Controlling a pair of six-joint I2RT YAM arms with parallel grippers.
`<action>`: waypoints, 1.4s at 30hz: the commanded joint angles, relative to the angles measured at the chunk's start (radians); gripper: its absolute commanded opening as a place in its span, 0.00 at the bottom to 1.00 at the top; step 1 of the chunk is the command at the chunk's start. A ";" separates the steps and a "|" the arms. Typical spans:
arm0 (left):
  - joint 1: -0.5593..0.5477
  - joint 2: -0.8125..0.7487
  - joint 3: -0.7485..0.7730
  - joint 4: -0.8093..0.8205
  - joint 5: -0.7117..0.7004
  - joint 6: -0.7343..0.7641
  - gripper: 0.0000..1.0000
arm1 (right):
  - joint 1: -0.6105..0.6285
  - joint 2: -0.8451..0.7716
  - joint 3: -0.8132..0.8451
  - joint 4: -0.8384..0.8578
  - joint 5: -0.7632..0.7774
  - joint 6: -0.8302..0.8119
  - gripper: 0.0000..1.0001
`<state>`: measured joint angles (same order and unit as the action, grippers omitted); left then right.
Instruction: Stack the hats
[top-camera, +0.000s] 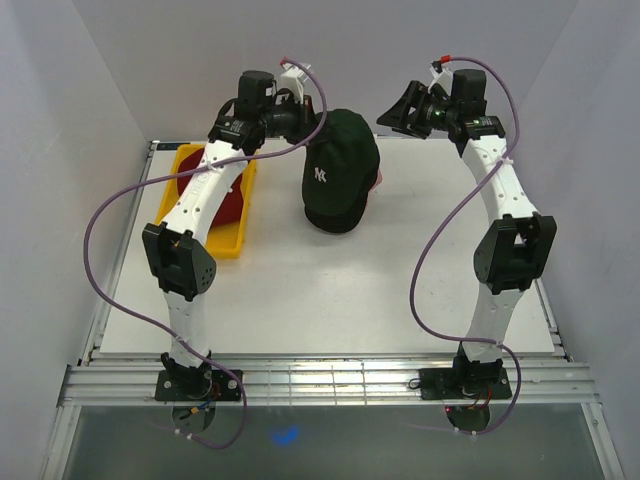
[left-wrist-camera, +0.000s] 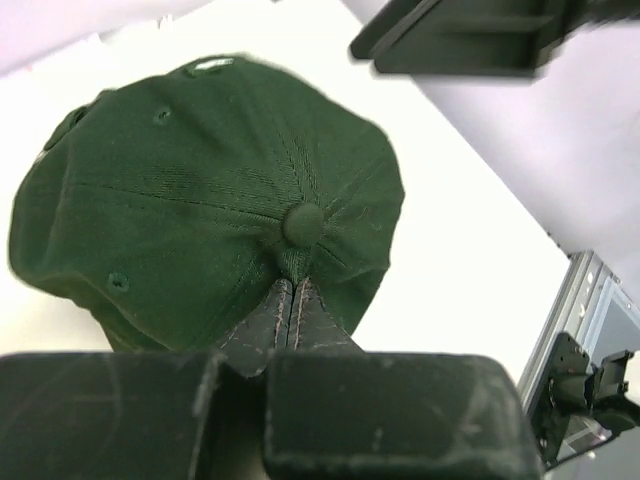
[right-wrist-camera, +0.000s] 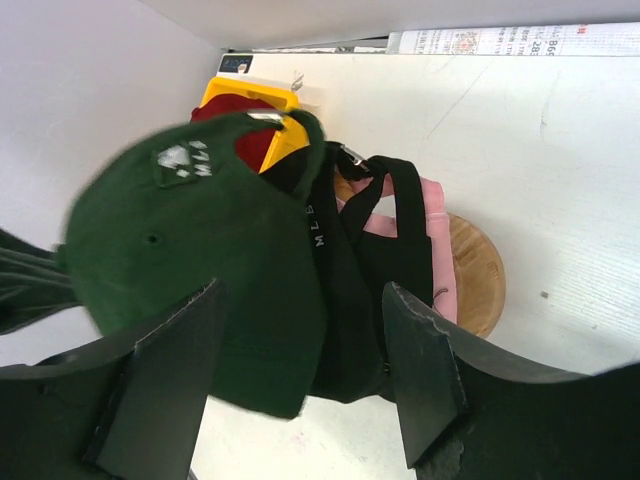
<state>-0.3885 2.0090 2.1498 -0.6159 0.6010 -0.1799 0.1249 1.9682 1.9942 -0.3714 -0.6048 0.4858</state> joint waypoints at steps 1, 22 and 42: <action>-0.003 -0.026 0.107 0.105 0.057 0.010 0.00 | -0.002 -0.022 0.005 0.029 0.005 -0.026 0.69; 0.008 -0.013 -0.092 0.015 0.020 0.059 0.00 | -0.041 -0.031 -0.046 0.057 -0.024 -0.010 0.69; 0.008 -0.026 -0.160 -0.033 -0.053 0.088 0.00 | 0.033 0.066 0.072 0.057 -0.041 -0.026 0.69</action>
<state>-0.3813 2.0102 1.9480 -0.6079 0.5747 -0.1211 0.1345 2.0174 2.0113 -0.3386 -0.6388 0.4850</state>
